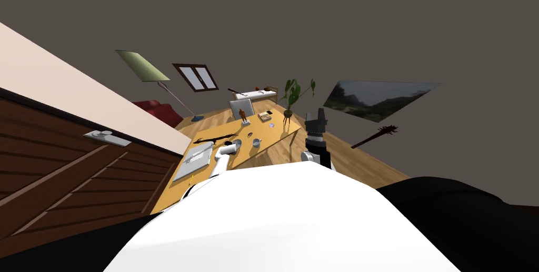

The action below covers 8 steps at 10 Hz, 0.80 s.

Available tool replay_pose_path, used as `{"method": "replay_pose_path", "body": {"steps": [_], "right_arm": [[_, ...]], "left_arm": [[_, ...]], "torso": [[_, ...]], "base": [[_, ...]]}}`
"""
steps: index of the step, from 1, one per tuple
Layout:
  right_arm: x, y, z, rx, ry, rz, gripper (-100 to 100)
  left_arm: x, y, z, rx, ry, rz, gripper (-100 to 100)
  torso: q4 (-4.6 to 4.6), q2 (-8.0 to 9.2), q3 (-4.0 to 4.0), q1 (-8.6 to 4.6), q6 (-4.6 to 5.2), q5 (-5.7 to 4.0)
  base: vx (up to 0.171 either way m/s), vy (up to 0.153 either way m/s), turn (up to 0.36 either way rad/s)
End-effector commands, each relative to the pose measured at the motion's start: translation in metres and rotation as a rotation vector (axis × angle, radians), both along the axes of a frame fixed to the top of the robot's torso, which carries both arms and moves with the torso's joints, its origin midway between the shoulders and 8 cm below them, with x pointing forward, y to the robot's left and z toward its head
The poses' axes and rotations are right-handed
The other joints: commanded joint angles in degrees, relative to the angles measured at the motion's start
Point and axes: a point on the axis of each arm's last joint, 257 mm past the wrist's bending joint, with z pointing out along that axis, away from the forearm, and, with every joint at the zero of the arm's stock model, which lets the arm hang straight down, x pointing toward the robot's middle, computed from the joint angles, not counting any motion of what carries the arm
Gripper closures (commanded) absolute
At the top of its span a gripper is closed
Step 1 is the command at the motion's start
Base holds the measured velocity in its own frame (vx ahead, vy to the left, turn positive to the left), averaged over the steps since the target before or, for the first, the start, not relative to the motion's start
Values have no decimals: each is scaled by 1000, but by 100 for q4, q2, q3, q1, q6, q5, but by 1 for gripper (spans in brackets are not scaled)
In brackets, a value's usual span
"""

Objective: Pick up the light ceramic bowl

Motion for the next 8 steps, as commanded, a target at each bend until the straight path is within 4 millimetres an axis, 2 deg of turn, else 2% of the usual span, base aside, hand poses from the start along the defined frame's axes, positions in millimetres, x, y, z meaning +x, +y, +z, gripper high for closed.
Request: {"method": "replay_pose_path", "body": {"steps": [1,5,6,8], "right_arm": [[0,0,0,0,0,0,0],[0,0,0,0,0,0,0],[0,0,0,0,0,0,0],[0,0,0,0,0,0,0]], "left_arm": [[0,-3,-6,0,-2,7,-100],[-1,-7,-13,0,1,11,-100],[-1,-7,-13,-1,-1,12,100],[-2,-7,-14,-2,1,13,100]], "torso": [[0,0,0,0,0,0],[0,0,0,-3,0,0],[1,2,1,-9,-1,-2],[3,0,2,-16,5,-7]], "base": [[14,58,-32],[9,34,-23],[0,0,0],[0,1,-1]]}}
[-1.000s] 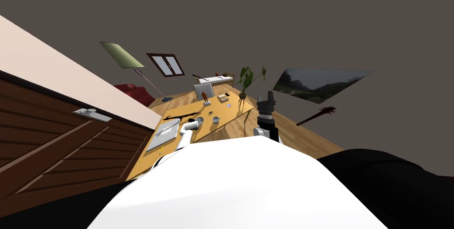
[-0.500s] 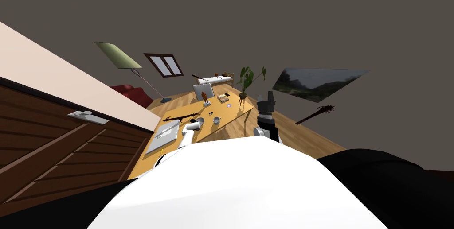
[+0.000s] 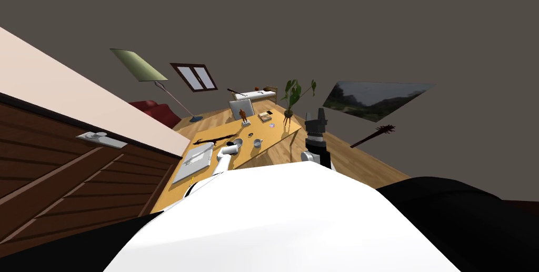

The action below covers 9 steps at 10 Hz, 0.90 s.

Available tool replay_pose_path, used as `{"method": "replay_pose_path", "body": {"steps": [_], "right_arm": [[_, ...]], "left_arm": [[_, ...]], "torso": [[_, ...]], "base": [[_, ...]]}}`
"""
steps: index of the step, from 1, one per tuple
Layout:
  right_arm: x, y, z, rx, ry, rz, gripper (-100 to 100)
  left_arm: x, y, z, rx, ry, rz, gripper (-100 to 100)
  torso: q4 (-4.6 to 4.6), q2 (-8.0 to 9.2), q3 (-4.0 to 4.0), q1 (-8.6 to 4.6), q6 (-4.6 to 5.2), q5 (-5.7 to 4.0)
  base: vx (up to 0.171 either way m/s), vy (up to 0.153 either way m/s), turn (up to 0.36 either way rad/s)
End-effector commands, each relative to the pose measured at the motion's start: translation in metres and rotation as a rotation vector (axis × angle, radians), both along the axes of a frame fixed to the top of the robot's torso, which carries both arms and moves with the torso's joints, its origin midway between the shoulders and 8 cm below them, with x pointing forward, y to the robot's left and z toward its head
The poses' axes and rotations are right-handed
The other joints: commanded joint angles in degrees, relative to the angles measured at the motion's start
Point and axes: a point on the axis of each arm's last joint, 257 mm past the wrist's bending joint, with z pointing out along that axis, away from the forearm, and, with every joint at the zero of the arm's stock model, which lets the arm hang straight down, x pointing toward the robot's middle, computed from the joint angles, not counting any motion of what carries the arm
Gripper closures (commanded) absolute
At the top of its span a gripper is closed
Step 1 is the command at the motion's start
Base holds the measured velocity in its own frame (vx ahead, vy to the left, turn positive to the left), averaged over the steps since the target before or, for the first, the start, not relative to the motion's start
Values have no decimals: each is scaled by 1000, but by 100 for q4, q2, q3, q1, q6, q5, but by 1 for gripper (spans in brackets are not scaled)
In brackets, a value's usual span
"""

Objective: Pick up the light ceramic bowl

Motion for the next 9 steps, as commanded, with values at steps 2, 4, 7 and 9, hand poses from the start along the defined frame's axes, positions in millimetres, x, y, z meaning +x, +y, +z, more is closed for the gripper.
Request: {"method": "replay_pose_path", "body": {"steps": [2,4,7,9], "right_arm": [[0,0,0,0,0,0,0],[0,0,0,0,0,0,0],[0,0,0,0,0,0,0],[0,0,0,0,0,0,0]], "left_arm": [[-1,0,0,0,2,0,100],[-1,5,6,2,4,-5,100],[0,11,17,2,3,-16,100],[-2,10,15,3,6,-13,0]], "torso": [[2,-1,1,1,1,0],[4,1,3,1,2,0],[10,13,12,-20,2,-4],[11,11,11,-12,4,-1]], "base": [[0,0,0],[-5,-15,24],[-14,-56,41],[-2,-16,5]]}}
